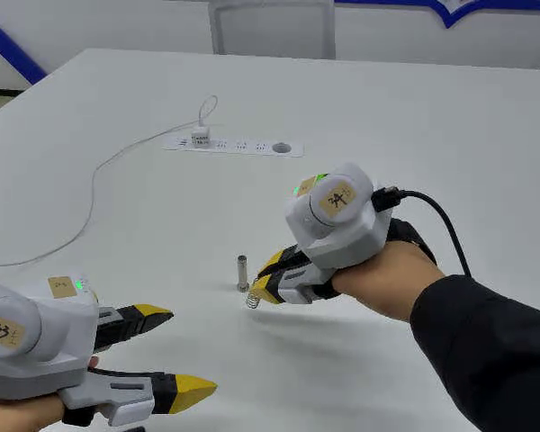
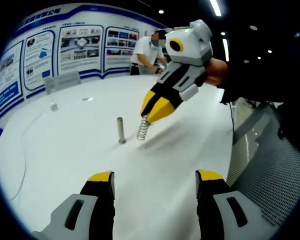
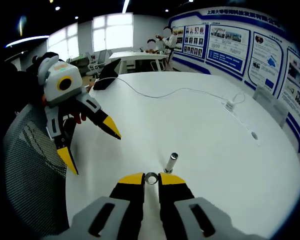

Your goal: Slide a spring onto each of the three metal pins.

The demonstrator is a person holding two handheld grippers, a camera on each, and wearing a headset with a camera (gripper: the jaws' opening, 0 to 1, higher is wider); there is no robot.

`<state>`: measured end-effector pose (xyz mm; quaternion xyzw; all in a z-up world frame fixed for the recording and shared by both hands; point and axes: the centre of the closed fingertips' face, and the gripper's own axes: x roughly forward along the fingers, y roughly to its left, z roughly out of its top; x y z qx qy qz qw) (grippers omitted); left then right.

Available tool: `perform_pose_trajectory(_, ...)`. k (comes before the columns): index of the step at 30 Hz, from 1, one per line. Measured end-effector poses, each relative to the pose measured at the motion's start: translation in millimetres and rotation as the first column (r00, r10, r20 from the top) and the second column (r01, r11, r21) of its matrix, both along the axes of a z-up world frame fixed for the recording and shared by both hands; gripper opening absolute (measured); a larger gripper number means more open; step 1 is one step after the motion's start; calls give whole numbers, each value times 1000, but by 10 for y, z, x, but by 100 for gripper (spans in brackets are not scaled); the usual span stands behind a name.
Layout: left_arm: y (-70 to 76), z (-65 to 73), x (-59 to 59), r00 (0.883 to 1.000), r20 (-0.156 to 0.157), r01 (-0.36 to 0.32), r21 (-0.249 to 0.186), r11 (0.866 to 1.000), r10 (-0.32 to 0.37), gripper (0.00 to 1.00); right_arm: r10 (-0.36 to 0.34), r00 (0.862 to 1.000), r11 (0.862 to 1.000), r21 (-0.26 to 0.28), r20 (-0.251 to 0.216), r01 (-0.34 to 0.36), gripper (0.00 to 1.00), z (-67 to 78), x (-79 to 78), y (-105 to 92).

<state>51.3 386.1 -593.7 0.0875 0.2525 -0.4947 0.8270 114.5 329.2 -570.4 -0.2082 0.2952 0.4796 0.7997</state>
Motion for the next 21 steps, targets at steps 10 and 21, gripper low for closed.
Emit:
perform_pose_trajectory(10, -6, 9, 1, 1000, 3, 1, -3, 1000, -1, 67, 15, 1000, 1000, -15, 21, -15, 12, 343, 164, -32)
perform_pose_trajectory(21, -3, 14, 9, 1000, 5, -1, -6, 1000, 1, 67, 34, 999, 999, -42, 32, -32, 12, 439, 336, 71)
